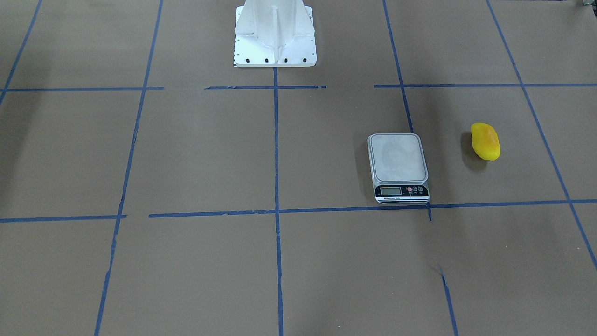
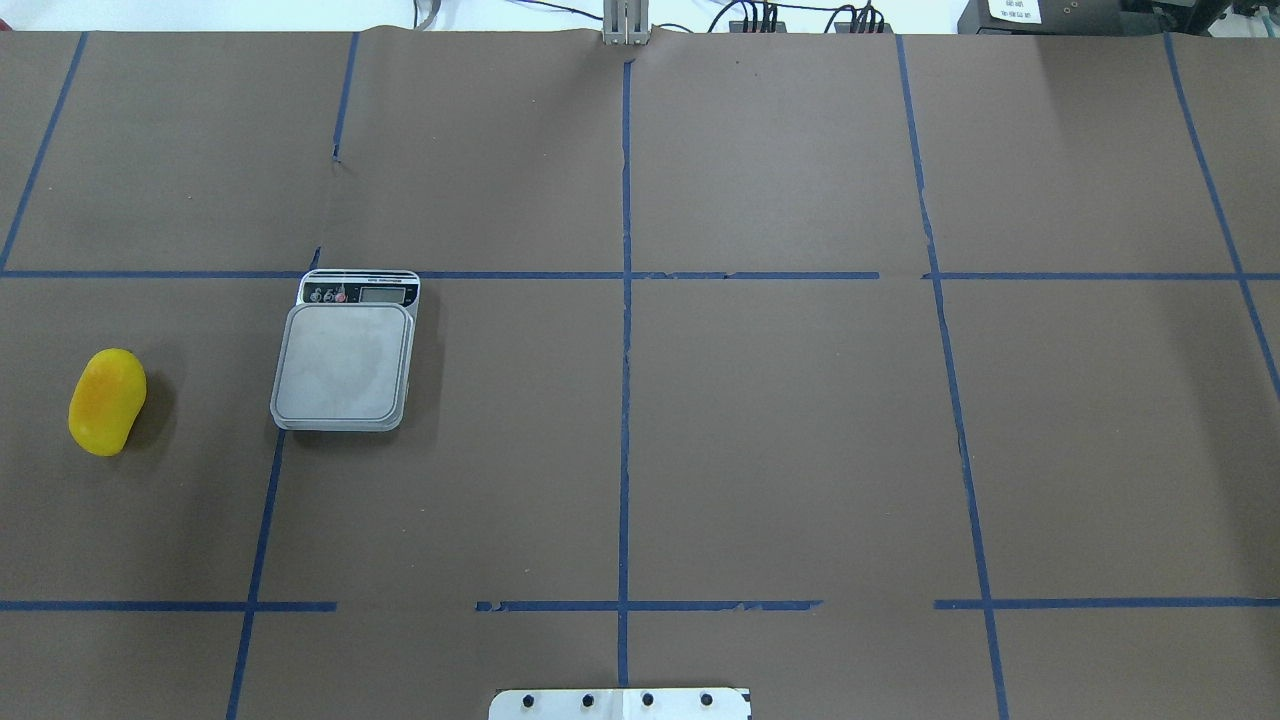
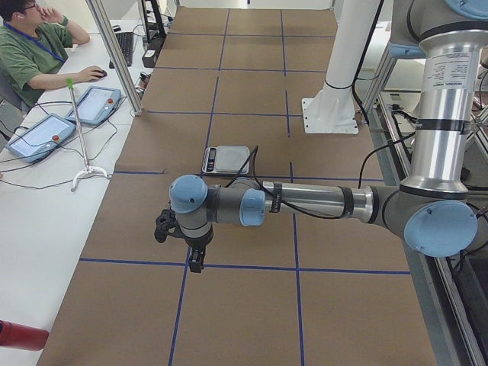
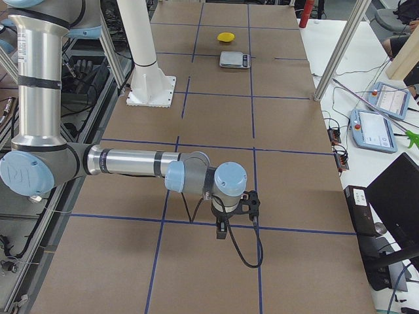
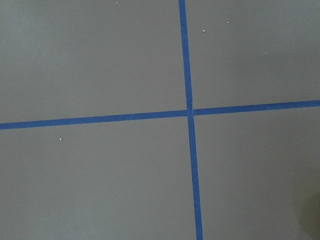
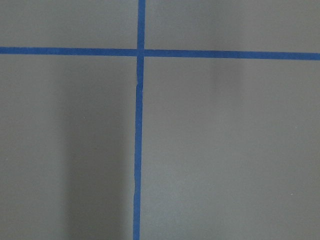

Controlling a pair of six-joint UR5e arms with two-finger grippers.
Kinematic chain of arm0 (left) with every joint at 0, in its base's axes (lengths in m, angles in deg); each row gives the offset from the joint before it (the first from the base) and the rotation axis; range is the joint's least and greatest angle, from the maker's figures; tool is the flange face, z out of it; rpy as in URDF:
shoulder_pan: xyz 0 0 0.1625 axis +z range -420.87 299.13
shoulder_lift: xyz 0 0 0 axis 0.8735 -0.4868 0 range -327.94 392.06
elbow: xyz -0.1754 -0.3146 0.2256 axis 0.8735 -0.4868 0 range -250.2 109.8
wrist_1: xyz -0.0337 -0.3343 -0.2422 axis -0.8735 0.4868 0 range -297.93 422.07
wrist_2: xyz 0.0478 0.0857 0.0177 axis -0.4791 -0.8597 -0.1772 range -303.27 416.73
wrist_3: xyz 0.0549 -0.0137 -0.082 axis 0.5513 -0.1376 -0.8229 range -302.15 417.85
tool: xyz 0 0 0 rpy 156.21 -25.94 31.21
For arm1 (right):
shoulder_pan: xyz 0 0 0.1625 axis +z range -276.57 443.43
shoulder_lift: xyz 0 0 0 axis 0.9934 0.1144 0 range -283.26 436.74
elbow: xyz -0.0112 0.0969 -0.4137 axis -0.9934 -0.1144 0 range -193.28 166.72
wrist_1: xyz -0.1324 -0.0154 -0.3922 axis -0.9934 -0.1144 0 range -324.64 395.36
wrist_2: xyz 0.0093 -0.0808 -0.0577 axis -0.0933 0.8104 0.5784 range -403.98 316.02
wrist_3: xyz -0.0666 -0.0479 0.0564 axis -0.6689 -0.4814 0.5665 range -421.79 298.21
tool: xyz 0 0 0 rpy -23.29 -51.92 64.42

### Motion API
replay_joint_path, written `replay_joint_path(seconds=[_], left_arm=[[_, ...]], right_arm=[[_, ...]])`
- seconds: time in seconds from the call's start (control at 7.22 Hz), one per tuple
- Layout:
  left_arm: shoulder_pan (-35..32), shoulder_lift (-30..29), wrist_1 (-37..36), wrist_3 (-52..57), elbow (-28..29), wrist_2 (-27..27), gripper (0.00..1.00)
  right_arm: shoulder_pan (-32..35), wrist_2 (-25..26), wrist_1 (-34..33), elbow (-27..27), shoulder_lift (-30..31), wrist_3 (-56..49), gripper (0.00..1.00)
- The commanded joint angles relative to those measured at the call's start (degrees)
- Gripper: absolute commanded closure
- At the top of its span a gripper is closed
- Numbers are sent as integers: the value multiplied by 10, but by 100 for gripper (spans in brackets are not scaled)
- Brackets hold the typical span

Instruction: Weigh mango

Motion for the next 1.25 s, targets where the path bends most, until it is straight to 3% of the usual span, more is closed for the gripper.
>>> replay_joint_path(seconds=[0.0, 0.69, 0.83, 1.11], left_arm=[[0, -3, 2, 0, -6, 0, 0], [42, 17, 28, -46, -64, 4, 0], [83, 46, 81, -134, -95, 12, 0], [170, 77, 231, -315, -103, 11, 0]], right_arm=[[0, 0, 0, 0, 0, 0, 0], [0, 0, 0, 0, 0, 0, 0], [0, 0, 0, 0, -1, 0, 0], [0, 0, 0, 0, -1, 0, 0]])
